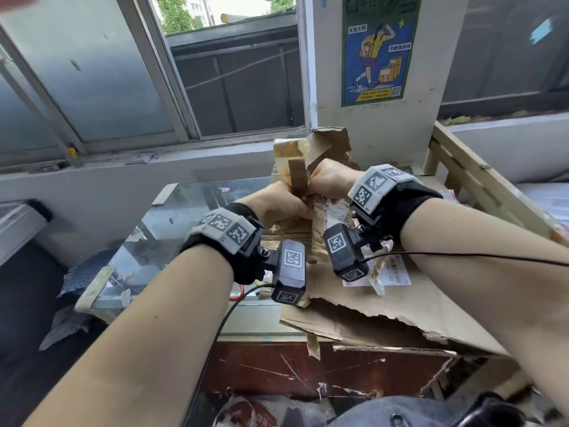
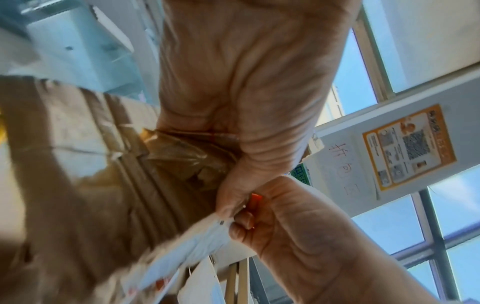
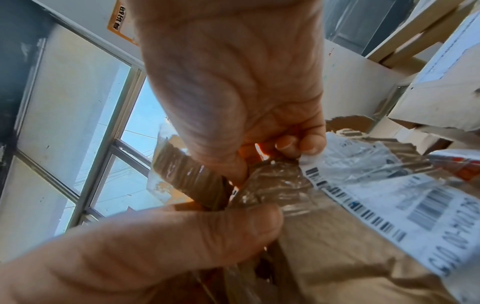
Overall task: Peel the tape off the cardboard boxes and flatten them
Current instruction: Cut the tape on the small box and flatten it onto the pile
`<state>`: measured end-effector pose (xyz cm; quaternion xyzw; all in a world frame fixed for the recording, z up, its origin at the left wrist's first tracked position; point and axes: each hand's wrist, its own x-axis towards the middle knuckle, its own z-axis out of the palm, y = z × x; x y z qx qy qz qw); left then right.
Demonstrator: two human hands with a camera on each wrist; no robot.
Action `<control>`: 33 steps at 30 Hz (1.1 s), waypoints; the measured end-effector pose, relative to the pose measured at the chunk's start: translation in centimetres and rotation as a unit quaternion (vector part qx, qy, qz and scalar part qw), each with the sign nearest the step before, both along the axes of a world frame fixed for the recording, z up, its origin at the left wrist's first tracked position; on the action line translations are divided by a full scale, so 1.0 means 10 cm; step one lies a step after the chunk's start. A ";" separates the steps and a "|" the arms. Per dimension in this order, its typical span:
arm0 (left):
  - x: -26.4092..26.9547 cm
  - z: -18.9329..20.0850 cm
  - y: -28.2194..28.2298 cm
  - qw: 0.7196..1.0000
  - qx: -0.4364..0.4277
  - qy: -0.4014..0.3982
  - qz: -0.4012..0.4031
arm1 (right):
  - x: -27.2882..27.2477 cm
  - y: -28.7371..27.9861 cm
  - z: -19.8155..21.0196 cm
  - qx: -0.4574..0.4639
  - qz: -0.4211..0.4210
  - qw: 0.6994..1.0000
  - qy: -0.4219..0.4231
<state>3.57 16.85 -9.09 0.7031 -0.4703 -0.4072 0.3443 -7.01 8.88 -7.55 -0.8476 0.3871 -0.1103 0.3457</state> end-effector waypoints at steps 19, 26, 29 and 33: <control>-0.11 -0.23 0.04 0.996 -0.089 0.010 0.016 | -0.15 -0.22 -0.22 0.051 -0.113 0.992 -0.031; 0.00 -0.26 -0.02 0.990 -0.092 -0.088 0.055 | -0.20 -0.17 -0.24 0.044 -0.135 0.983 -0.114; 0.04 -0.28 -0.01 0.988 -0.097 -0.097 0.067 | -0.21 -0.09 -0.19 -0.087 -0.102 0.985 -0.109; 0.04 -0.24 0.01 0.989 -0.095 -0.099 0.060 | -0.15 0.05 -0.22 -0.044 0.012 0.997 -0.065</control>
